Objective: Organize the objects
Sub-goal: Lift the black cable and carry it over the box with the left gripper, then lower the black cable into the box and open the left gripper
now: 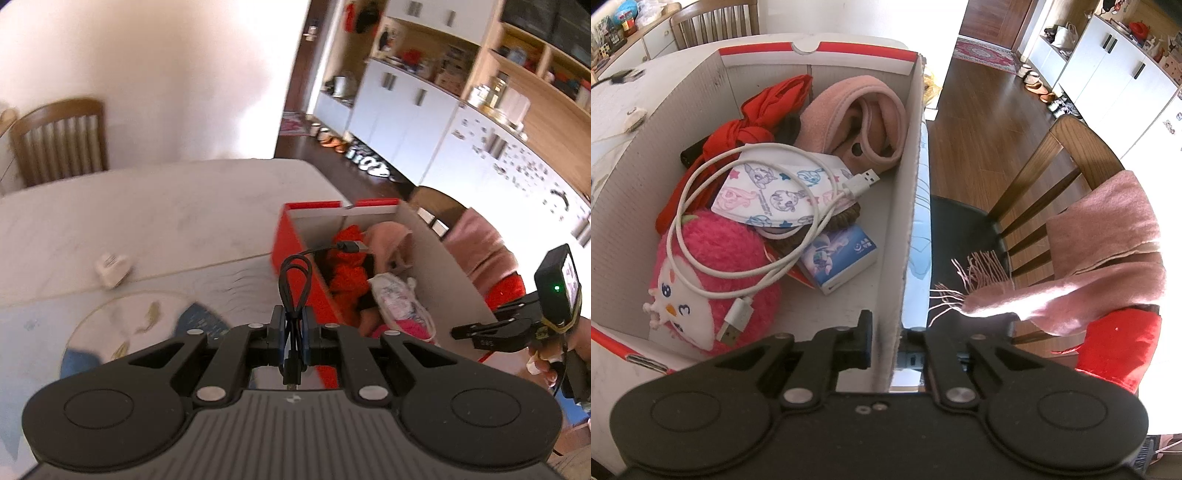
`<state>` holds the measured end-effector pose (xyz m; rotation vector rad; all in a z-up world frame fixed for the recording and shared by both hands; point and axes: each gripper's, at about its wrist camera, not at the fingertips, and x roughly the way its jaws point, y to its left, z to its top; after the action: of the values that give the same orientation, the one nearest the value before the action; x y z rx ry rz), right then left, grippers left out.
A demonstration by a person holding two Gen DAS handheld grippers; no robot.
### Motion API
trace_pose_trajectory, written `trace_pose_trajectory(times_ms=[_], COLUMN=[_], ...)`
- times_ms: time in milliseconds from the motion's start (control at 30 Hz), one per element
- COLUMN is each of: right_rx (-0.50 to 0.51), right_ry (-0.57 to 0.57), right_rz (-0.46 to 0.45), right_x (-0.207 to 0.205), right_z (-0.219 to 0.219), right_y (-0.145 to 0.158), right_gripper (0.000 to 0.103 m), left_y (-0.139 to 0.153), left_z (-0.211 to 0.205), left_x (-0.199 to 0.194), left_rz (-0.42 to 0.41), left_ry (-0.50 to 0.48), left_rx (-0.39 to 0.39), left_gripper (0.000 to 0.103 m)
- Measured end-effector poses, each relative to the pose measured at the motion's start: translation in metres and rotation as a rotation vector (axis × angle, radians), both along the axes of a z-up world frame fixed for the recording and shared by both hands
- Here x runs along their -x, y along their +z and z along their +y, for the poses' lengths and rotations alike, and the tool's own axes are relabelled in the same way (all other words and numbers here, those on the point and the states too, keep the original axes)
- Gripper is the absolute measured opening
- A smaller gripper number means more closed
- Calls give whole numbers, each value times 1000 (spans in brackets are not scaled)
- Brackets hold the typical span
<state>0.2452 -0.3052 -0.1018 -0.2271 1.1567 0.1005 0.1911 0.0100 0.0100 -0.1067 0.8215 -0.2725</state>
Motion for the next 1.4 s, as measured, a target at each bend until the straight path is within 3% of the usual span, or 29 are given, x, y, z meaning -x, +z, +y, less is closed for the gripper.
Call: trace_pose_trajectory(times_ms=[333, 633, 1033, 1400], right_rx=[-1, -4, -8, -14], right_ry=[-2, -9, -20, -29], right_rz=[-1, 0, 2, 5], right_x=[0, 0, 0, -1], right_z=[0, 1, 1, -1], right_y=[1, 2, -1, -4], right_gripper=[7, 7, 7, 9], left_y=[-2, -30, -71, -86], left_z=[-72, -122, -141, -150], left_x=[-39, -72, -107, -122], left_rz=[-23, 23, 107, 173], left_ry=[-175, -283, -306, -327], left_rx=[-51, -131, -257, -287], left_gripper=[8, 8, 8, 9])
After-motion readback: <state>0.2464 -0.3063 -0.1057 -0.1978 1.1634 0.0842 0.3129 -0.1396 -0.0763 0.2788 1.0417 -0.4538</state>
